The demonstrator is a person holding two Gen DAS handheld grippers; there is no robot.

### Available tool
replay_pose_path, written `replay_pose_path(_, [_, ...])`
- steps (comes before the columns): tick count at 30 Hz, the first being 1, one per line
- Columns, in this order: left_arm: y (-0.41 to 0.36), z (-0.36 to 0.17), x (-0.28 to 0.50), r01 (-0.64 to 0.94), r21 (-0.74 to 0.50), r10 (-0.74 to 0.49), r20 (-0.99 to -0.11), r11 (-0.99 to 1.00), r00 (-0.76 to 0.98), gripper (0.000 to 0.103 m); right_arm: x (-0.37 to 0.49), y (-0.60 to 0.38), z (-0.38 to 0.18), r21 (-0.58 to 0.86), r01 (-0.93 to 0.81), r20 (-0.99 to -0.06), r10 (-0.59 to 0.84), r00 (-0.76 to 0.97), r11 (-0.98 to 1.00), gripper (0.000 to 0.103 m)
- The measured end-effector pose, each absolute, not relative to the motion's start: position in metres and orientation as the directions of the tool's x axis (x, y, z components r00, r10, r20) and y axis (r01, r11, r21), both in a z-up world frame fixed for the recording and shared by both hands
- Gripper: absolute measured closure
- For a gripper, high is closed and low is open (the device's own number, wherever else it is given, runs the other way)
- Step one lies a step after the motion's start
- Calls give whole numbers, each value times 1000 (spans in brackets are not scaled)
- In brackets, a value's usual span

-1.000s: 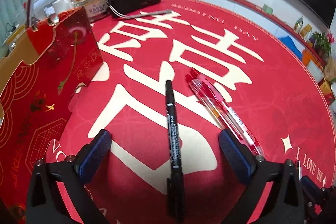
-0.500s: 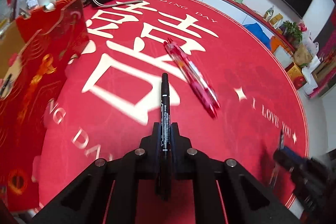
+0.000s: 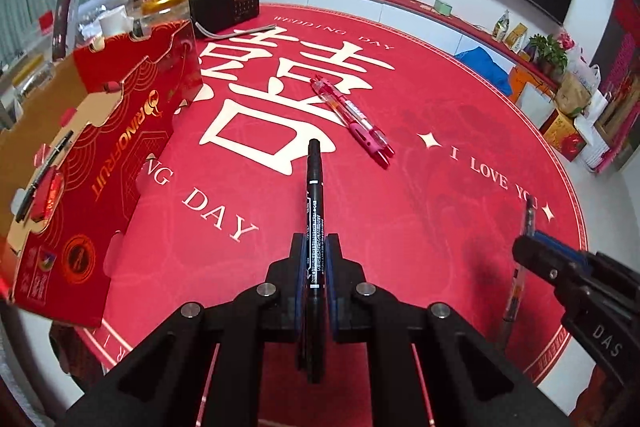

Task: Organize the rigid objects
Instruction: 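Carry the black marker and clear pen over the cardboard box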

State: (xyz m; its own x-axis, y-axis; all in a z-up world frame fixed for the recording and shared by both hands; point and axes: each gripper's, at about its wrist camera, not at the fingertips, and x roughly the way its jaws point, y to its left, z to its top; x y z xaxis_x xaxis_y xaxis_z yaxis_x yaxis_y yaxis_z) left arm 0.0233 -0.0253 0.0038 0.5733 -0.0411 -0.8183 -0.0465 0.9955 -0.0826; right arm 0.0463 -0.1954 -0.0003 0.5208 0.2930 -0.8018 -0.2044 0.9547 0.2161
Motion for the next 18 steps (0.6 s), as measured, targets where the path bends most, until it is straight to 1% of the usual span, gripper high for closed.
replay_pose_path(3, [-27, 6, 17, -42, -72, -34, -809, 997, 587, 94, 43, -192, 2, 202, -216, -799, 288, 527, 955, 86])
replay_pose_path(5, [-26, 3, 17, -48, -68, -27, -811, 997, 584, 94, 48, -180, -12, 137, -261, -846, 250, 470, 955, 86])
replay_pose_path(7, [-24, -1, 15, -53, -77, -33, -818, 996, 574, 94, 51, -173, -34, 120, -259, -892, 218, 397, 959, 86])
replay_pose_path(8, [-24, -2, 13, -52, -79, -35, -820, 996, 572, 94, 51, -171, -43, 118, -259, -908, 210, 363, 958, 86])
replay_pose_path(9, [-24, -3, 11, -52, -75, -32, -819, 996, 572, 94, 47, -170, -45, 102, -268, -905, 201, 374, 958, 85])
replay_pose_path(10, [-23, -3, 9, -54, -68, -25, -820, 996, 572, 94, 41, -166, -45, 38, -275, -908, 148, 391, 961, 80])
replay_pose_path(11, [-23, -4, 8, -55, -66, -23, -821, 996, 570, 94, 37, -164, -46, 11, -288, -913, 127, 388, 957, 71])
replay_pose_path(12, [-22, -6, 7, -59, -65, -21, -823, 996, 567, 94, 34, -164, -46, 6, -297, -914, 126, 387, 955, 69])
replay_pose_path(15, [-22, -9, 6, -60, -70, -24, -827, 996, 561, 94, 20, -164, -42, -26, -311, -910, 106, 401, 950, 69])
replay_pose_path(16, [-23, -11, 5, -60, -69, -24, -829, 996, 558, 94, 18, -163, -42, -13, -318, -908, 122, 401, 948, 78])
replay_pose_path(17, [-23, -11, 5, -58, -70, -26, -830, 996, 557, 94, 17, -163, -42, 2, -320, -906, 137, 400, 948, 92])
replay_pose_path(18, [-24, -11, 4, -56, -70, -27, -830, 996, 557, 94, 16, -162, -41, 4, -315, -905, 137, 402, 949, 92])
